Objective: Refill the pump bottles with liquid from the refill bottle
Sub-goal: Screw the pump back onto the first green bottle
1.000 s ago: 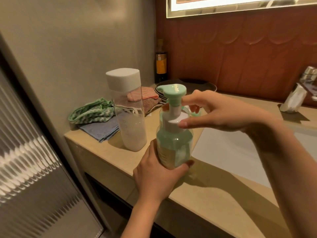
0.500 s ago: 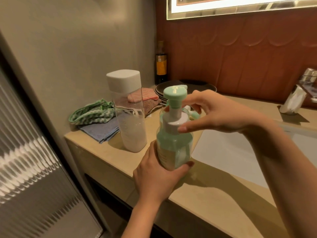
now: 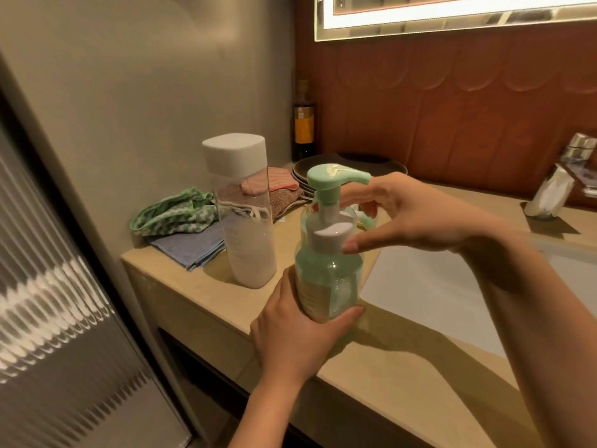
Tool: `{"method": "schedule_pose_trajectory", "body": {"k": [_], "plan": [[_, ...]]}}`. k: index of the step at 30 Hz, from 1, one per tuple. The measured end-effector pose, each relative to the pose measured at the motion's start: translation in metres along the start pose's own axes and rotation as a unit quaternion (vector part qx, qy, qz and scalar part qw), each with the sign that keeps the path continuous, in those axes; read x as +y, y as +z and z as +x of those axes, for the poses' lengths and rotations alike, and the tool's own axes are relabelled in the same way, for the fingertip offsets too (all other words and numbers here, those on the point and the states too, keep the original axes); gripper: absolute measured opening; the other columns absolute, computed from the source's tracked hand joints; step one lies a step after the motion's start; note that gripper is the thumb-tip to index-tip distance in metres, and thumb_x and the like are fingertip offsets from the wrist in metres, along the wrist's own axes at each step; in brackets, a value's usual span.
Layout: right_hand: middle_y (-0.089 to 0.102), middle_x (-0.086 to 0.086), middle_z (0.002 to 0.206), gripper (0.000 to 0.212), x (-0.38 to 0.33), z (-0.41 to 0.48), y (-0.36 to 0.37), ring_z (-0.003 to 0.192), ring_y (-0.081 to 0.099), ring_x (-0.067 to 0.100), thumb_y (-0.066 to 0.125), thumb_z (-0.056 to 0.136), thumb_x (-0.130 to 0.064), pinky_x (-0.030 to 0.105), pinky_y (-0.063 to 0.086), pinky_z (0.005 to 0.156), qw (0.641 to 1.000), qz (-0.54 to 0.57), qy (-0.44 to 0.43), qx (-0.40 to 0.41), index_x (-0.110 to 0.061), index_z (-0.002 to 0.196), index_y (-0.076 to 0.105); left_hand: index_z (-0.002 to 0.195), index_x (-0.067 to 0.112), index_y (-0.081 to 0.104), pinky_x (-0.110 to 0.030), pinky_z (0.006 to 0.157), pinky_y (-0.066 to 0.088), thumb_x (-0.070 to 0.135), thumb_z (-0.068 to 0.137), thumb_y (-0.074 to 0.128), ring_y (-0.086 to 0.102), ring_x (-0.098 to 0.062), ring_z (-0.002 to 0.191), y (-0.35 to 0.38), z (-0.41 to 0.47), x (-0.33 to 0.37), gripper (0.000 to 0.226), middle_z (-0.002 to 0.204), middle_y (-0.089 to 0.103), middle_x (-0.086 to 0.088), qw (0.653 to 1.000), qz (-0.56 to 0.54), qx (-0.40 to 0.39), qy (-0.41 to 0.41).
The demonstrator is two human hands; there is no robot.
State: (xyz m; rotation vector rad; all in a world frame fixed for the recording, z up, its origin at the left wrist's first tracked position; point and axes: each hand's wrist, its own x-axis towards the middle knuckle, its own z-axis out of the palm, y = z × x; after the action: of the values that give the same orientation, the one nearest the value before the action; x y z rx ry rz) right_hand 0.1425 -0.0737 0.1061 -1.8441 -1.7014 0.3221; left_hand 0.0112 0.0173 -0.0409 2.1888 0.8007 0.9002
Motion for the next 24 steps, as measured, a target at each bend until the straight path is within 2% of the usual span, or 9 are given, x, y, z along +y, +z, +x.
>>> {"method": "schedule_pose_trajectory", "body": {"k": [3, 5, 6, 10, 15, 18, 20, 22, 24], "plan": [[0.06, -0.015, 0.101, 0.057, 0.002, 0.005, 0.006, 0.094, 0.054, -0.008, 0.082, 0.059, -0.034, 0.009, 0.043, 0.08, 0.999, -0.001, 0.021, 0.045, -0.026, 0.109, 0.057, 0.124, 0.033, 0.044, -0.035, 0.085, 0.045, 0.086, 0.04, 0.044, 0.056, -0.012, 0.104, -0.001, 0.0, 0.0, 0.1, 0.111, 0.058, 0.016, 1.0, 0.0, -0.001, -0.001], [0.057, -0.01, 0.113, 0.079, 0.003, 0.007, 0.008, 0.106, 0.052, 0.001, 0.079, 0.052, -0.048, 0.025, 0.045, 0.094, 0.998, -0.006, 0.037, 0.041, -0.023, 0.121, 0.051, 0.122, 0.035, 0.043, -0.031, 0.08, 0.043, 0.085, 0.039, 0.045, 0.055, -0.01, 0.1, -0.001, 0.001, 0.0, 0.097, 0.103, 0.055, 0.02, 1.0, -0.001, -0.008, -0.004], [0.055, -0.014, 0.119, 0.083, 0.002, 0.007, 0.007, 0.111, 0.05, 0.001, 0.077, 0.054, -0.052, 0.026, 0.043, 0.097, 0.999, -0.007, 0.035, 0.025, -0.026, 0.126, 0.048, 0.121, 0.036, 0.042, -0.029, 0.078, 0.042, 0.085, 0.039, 0.045, 0.054, -0.01, 0.097, -0.002, 0.001, 0.0, 0.096, 0.099, 0.052, 0.022, 1.0, -0.002, -0.009, -0.008], [0.045, -0.052, 0.099, 0.054, -0.006, -0.003, 0.0, 0.094, 0.044, -0.02, 0.064, 0.068, -0.045, 0.003, 0.034, 0.079, 0.998, -0.029, 0.014, -0.049, -0.051, 0.116, 0.038, 0.117, 0.038, 0.041, -0.03, 0.079, 0.041, 0.082, 0.038, 0.047, 0.049, -0.006, 0.09, -0.002, 0.001, 0.0, 0.091, 0.092, 0.046, 0.026, 1.0, 0.003, -0.014, -0.017], [0.056, -0.032, 0.096, 0.044, -0.004, 0.001, 0.004, 0.088, 0.048, -0.018, 0.074, 0.069, -0.036, 0.004, 0.035, 0.073, 1.0, -0.026, 0.011, -0.001, -0.037, 0.108, 0.054, 0.121, 0.035, 0.043, -0.033, 0.084, 0.045, 0.086, 0.039, 0.045, 0.056, -0.012, 0.102, -0.001, 0.001, 0.0, 0.097, 0.106, 0.057, 0.018, 1.0, 0.003, -0.009, -0.013], [0.056, -0.02, 0.102, 0.062, 0.0, 0.007, 0.01, 0.097, 0.052, -0.005, 0.079, 0.055, -0.045, 0.017, 0.043, 0.083, 0.999, -0.018, 0.038, 0.034, -0.027, 0.109, 0.054, 0.12, 0.037, 0.044, -0.029, 0.078, 0.043, 0.084, 0.037, 0.046, 0.056, -0.012, 0.097, -0.003, 0.001, 0.001, 0.095, 0.098, 0.054, 0.02, 1.0, -0.01, -0.01, -0.017], [0.052, -0.028, 0.109, 0.065, -0.002, 0.005, 0.009, 0.103, 0.047, -0.007, 0.071, 0.057, -0.054, 0.016, 0.04, 0.088, 0.999, -0.028, 0.044, 0.008, -0.037, 0.117, 0.05, 0.117, 0.038, 0.044, -0.028, 0.075, 0.041, 0.085, 0.036, 0.047, 0.054, -0.01, 0.088, -0.004, 0.001, 0.001, 0.093, 0.092, 0.051, 0.023, 1.0, -0.018, -0.013, -0.018], [0.049, -0.04, 0.106, 0.05, -0.006, 0.001, 0.005, 0.1, 0.044, -0.013, 0.06, 0.067, -0.054, 0.008, 0.036, 0.083, 0.998, -0.026, 0.032, -0.039, -0.053, 0.114, 0.044, 0.114, 0.039, 0.044, -0.026, 0.074, 0.038, 0.085, 0.035, 0.047, 0.046, -0.006, 0.082, -0.004, 0.001, 0.001, 0.092, 0.088, 0.048, 0.024, 1.0, -0.013, -0.015, -0.02], [0.052, -0.032, 0.109, 0.04, -0.008, -0.002, 0.001, 0.1, 0.047, -0.005, 0.055, 0.073, -0.053, 0.017, 0.04, 0.088, 0.998, -0.03, 0.032, -0.055, -0.057, 0.111, 0.044, 0.115, 0.039, 0.043, -0.026, 0.076, 0.038, 0.084, 0.036, 0.046, 0.043, -0.004, 0.082, -0.004, 0.001, 0.001, 0.091, 0.088, 0.046, 0.024, 0.999, -0.009, -0.022, -0.025]]}}
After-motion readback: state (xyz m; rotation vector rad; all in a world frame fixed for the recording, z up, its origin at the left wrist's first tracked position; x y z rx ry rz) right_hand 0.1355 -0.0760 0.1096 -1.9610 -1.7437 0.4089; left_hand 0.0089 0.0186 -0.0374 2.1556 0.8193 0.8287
